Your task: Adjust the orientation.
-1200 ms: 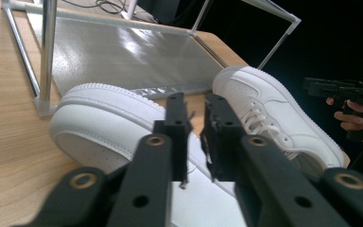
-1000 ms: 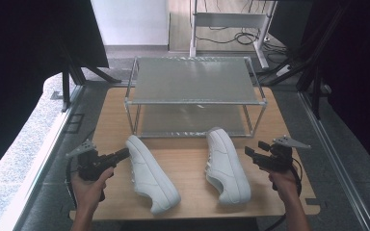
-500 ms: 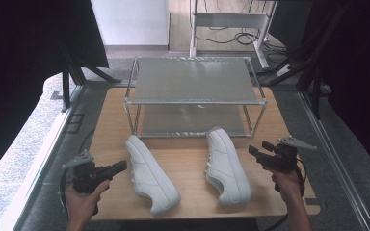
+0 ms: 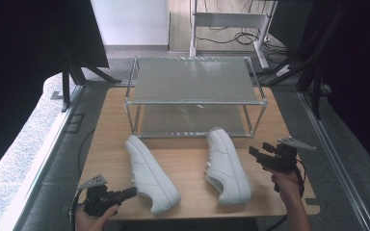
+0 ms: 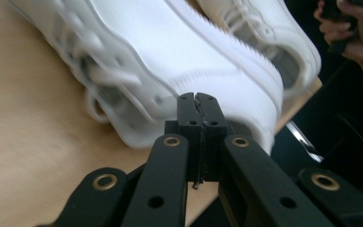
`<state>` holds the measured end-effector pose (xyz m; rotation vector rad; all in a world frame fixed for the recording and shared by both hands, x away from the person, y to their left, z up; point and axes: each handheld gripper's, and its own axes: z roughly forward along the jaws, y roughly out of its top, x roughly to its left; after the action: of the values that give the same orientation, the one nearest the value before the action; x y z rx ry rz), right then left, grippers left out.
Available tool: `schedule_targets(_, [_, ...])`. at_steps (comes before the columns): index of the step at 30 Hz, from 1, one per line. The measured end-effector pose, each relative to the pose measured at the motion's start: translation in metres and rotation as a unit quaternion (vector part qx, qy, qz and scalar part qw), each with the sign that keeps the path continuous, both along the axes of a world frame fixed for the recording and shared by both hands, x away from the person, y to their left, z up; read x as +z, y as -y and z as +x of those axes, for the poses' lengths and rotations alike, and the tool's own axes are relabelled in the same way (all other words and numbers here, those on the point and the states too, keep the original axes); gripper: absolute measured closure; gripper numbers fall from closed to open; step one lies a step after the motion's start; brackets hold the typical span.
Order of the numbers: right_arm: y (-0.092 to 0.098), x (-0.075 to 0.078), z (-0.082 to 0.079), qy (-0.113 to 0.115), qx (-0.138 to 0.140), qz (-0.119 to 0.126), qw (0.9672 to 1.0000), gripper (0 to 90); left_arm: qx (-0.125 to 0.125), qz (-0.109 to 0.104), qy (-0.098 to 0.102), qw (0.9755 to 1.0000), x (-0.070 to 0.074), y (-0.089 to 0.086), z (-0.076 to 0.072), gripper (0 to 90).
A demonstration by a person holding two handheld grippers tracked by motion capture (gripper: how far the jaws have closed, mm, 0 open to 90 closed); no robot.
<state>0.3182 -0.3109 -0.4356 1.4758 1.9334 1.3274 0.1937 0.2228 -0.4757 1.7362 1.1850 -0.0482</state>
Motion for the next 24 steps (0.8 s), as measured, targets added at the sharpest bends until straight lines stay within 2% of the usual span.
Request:
schedule_targets(3, [0.001,-0.002,0.001,-0.004,-0.005,0.002,1.0000,33.1,-0.015,0.017,-0.014,0.9996,-0.008,0.011,-0.005,90.0])
schedule_targets(7, [0.000,-0.005,0.002,-0.010,-0.007,0.001,0.9999,33.1,-0.029,0.026,-0.021,0.9990,-0.013,0.020,-0.004,90.0])
schedule_targets(9, [0.000,-0.007,0.003,-0.013,-0.007,0.000,0.9999,33.1,-0.028,0.024,-0.024,0.9990,-0.015,0.024,-0.001,90.0])
schedule_targets(12, [-0.001,-0.007,0.003,-0.013,-0.006,-0.001,0.9999,33.1,-0.034,0.027,-0.021,0.9988,-0.012,0.031,0.006,90.0])
schedule_targets(14, [0.000,-0.007,0.003,-0.016,-0.006,-0.003,0.9999,33.2,-0.037,0.038,-0.019,0.9984,-0.010,0.034,0.009,90.0])
schedule_targets(24, [0.005,-0.010,0.003,-0.024,-0.013,0.001,0.9996,33.2,-0.040,0.040,-0.014,0.9983,-0.003,0.038,0.014,90.0])
